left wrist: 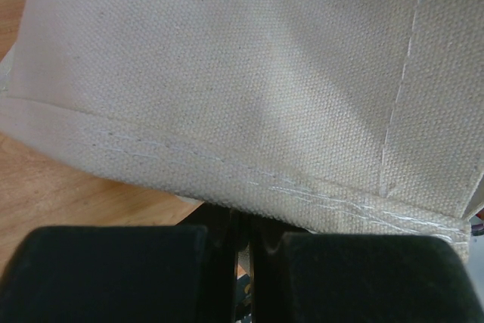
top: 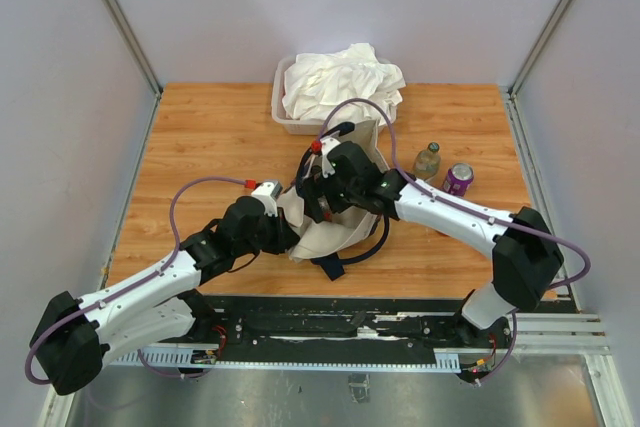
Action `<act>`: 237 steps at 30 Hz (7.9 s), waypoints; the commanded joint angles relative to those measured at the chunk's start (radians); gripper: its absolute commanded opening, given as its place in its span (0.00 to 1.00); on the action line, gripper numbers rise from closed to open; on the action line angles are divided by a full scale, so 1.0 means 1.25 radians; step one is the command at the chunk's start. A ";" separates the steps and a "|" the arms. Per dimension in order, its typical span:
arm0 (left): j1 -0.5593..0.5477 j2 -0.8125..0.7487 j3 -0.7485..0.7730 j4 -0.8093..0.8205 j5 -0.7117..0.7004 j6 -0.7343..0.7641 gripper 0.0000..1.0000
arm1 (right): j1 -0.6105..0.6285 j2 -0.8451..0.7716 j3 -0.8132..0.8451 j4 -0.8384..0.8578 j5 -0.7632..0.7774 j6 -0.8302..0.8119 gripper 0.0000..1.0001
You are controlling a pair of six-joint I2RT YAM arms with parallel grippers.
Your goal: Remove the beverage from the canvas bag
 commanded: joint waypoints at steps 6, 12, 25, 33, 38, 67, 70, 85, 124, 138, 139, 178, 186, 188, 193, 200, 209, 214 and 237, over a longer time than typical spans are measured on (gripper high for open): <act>0.001 0.012 -0.024 -0.060 -0.023 0.006 0.06 | 0.031 0.039 -0.011 0.033 -0.019 -0.002 0.99; 0.001 0.012 -0.025 -0.059 -0.022 0.005 0.06 | 0.031 0.081 -0.001 0.020 0.022 -0.011 0.99; 0.001 -0.008 -0.039 -0.056 -0.025 -0.004 0.06 | 0.032 0.115 -0.002 0.008 0.055 -0.007 0.99; 0.001 -0.017 -0.041 -0.068 -0.027 0.002 0.06 | 0.032 0.091 0.002 0.001 0.069 0.004 0.99; 0.001 -0.026 -0.044 -0.071 -0.026 0.000 0.06 | 0.031 0.049 0.000 0.009 0.105 0.005 1.00; 0.001 -0.045 -0.042 -0.089 -0.025 -0.004 0.06 | 0.027 0.133 -0.002 0.016 0.088 0.011 0.98; 0.001 -0.044 -0.042 -0.089 -0.025 -0.003 0.06 | 0.029 0.151 -0.008 0.013 0.083 0.017 0.97; 0.001 -0.015 -0.033 -0.074 -0.013 0.017 0.06 | 0.041 0.173 -0.003 -0.044 0.118 0.016 0.01; 0.001 -0.003 -0.029 -0.052 -0.015 0.019 0.06 | -0.160 -0.361 0.107 -0.147 0.507 -0.146 0.01; 0.001 0.031 -0.021 -0.040 -0.007 0.025 0.06 | -0.266 -0.383 -0.148 -0.123 0.345 -0.011 0.01; 0.001 0.030 -0.022 -0.039 -0.008 0.025 0.06 | -0.273 -0.382 -0.164 -0.112 0.335 -0.009 0.01; 0.001 0.029 -0.016 -0.053 -0.023 0.036 0.06 | -0.419 -0.289 -0.326 0.040 0.170 0.028 0.71; 0.001 0.024 -0.010 -0.046 -0.017 0.049 0.06 | -0.396 -0.371 -0.250 -0.032 0.190 -0.002 0.92; 0.001 0.022 -0.009 -0.044 -0.017 0.051 0.06 | -0.382 -0.387 -0.222 -0.049 0.192 -0.015 0.92; 0.001 0.013 0.006 -0.061 -0.017 0.047 0.06 | -0.309 -0.407 -0.139 -0.084 0.204 -0.073 0.79; 0.001 -0.033 0.008 -0.086 -0.036 0.037 0.06 | -0.157 -0.389 -0.029 -0.076 0.206 -0.163 0.43; 0.001 -0.100 0.019 -0.146 -0.089 0.015 0.02 | -0.130 -0.273 -0.033 0.022 0.052 -0.160 0.01; 0.001 -0.117 0.016 -0.155 -0.101 0.007 0.02 | -0.115 -0.188 -0.038 0.070 -0.019 -0.157 0.20; 0.001 -0.108 -0.007 -0.130 -0.109 -0.023 0.02 | -0.086 0.070 -0.028 0.299 -0.099 -0.155 0.82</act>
